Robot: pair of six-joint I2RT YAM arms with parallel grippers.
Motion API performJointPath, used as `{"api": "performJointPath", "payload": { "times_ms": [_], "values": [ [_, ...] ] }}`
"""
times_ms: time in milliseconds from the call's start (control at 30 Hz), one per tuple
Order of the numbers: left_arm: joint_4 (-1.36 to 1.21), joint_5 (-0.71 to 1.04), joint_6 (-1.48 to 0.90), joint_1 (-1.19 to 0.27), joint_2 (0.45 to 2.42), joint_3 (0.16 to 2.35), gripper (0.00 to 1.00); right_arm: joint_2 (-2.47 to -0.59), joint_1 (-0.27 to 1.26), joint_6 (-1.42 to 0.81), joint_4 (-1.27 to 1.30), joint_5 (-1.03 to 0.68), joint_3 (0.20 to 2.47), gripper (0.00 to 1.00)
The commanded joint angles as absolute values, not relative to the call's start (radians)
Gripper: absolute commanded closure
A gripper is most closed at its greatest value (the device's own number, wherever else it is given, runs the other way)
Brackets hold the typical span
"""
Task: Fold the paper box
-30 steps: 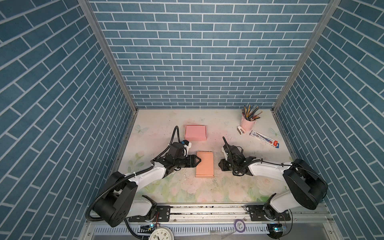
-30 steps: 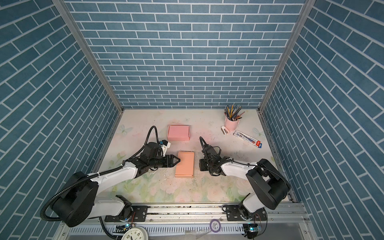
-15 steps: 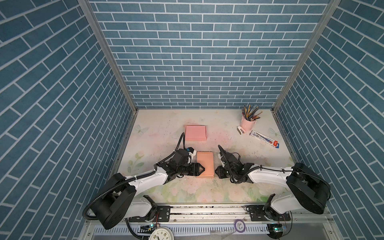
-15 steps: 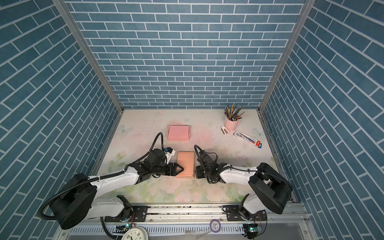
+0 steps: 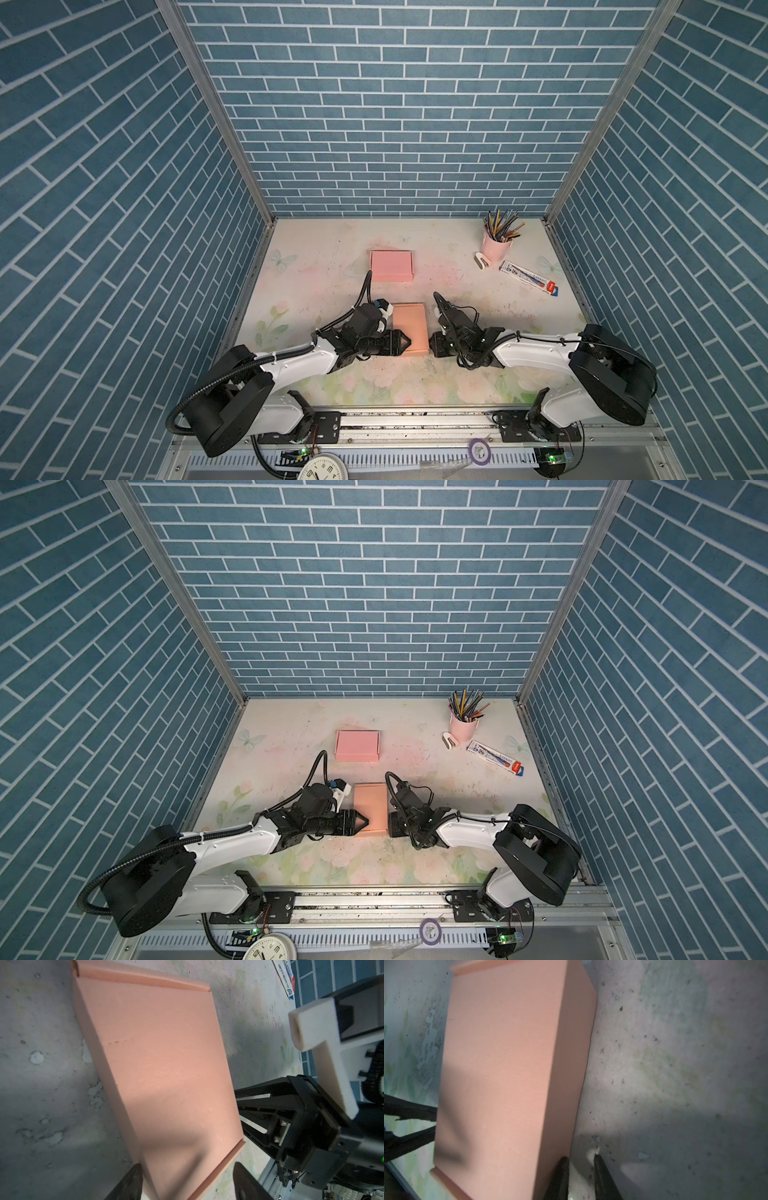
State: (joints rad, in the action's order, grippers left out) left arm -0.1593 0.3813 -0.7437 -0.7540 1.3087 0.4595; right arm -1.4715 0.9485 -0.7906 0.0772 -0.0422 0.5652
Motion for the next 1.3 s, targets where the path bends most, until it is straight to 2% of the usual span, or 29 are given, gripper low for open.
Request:
{"api": "performJointPath", "payload": {
  "times_ms": [0,200,333,733,1067,1267],
  "values": [
    [-0.226,0.419,-0.758,-0.780,1.322,0.491,0.31,-1.490,0.980,-0.856,0.127,-0.113,0.546,0.76],
    [-0.200,0.404,-0.743,-0.784,1.326,0.503,0.31,-1.457,0.997,-0.859,0.202,-0.125,0.513,0.76],
    [-0.181,0.383,-0.735,-0.781,1.324,0.502,0.31,-1.437,0.988,-0.861,0.159,-0.099,0.487,0.76],
    [-0.056,0.332,-0.646,-0.708,1.263,0.480,0.31,-1.300,0.900,-0.838,0.025,-0.061,0.409,0.65],
    [0.064,0.334,-0.572,-0.722,1.170,0.495,0.28,-1.248,0.760,-0.688,-0.096,-0.061,0.498,0.62],
    [0.181,0.285,-0.552,-0.792,1.101,0.518,0.26,-1.292,0.705,-0.616,-0.094,-0.080,0.614,0.52]
  ]
}}
